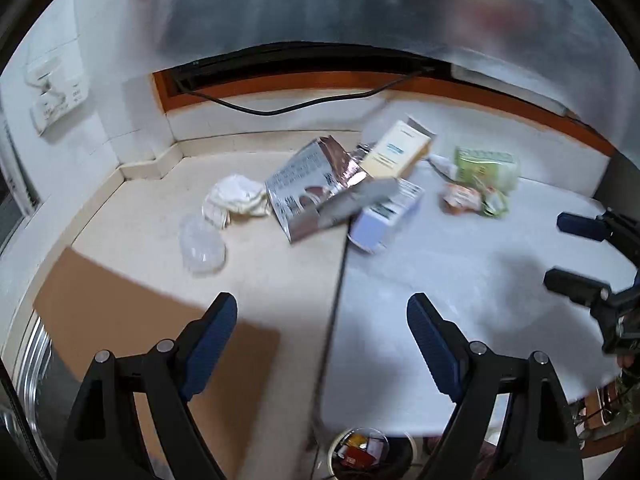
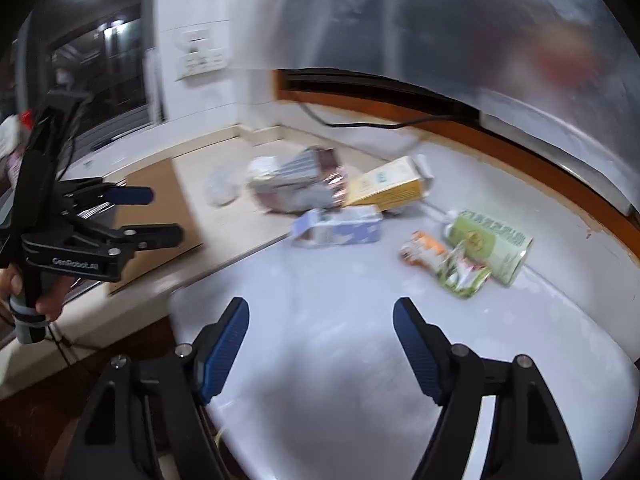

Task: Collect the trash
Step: 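Raise both tools back toward the table, then grasp the silver foil snack bag with the left tool while the right tool grasps the cake cup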

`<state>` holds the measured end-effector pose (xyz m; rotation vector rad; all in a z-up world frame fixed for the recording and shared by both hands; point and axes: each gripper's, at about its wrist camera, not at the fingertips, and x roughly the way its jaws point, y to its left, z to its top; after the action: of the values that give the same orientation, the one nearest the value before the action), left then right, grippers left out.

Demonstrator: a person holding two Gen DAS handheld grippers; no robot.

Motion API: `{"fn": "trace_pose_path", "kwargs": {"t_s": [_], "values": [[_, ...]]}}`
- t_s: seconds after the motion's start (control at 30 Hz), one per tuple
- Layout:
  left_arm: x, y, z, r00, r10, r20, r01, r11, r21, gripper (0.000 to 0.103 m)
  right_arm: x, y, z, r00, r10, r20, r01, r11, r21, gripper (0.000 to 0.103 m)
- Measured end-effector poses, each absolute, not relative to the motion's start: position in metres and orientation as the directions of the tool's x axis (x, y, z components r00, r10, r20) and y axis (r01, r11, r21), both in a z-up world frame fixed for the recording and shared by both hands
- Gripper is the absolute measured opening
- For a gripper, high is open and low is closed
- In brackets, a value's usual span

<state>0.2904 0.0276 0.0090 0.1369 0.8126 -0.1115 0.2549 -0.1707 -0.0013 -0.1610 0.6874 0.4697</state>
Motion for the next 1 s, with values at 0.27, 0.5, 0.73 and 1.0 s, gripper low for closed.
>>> {"fn": "trace_pose_path", "kwargs": {"t_s": [0.27, 0.5, 0.73, 1.0], "values": [[0.362, 0.033, -0.007, 0.671, -0.059, -0.739, 0.156, 0.986, 0.063, 0.086, 0.338, -0.193, -0.027, 0.682, 0.289, -0.672, -0.4, 0.916, -0.011, 0.075], [0.392, 0.021, -0.025, 0.656, -0.085, -0.75, 0.234, 0.967, 0.095, 0.086, 0.365, -0.181, -0.044, 0.692, 0.264, -0.672, -0.434, 0.896, -0.096, 0.075], [0.407, 0.011, -0.031, 0.667, -0.073, -0.741, 0.267, 0.952, 0.147, 0.086, 0.377, -0.162, -0.057, 0.706, 0.215, -0.675, -0.476, 0.849, -0.229, 0.072], [0.426, 0.002, -0.047, 0.626, -0.055, -0.778, 0.304, 0.936, 0.179, 0.073, 0.394, -0.151, -0.078, 0.667, 0.168, -0.726, -0.503, 0.82, -0.272, 0.054]]}}
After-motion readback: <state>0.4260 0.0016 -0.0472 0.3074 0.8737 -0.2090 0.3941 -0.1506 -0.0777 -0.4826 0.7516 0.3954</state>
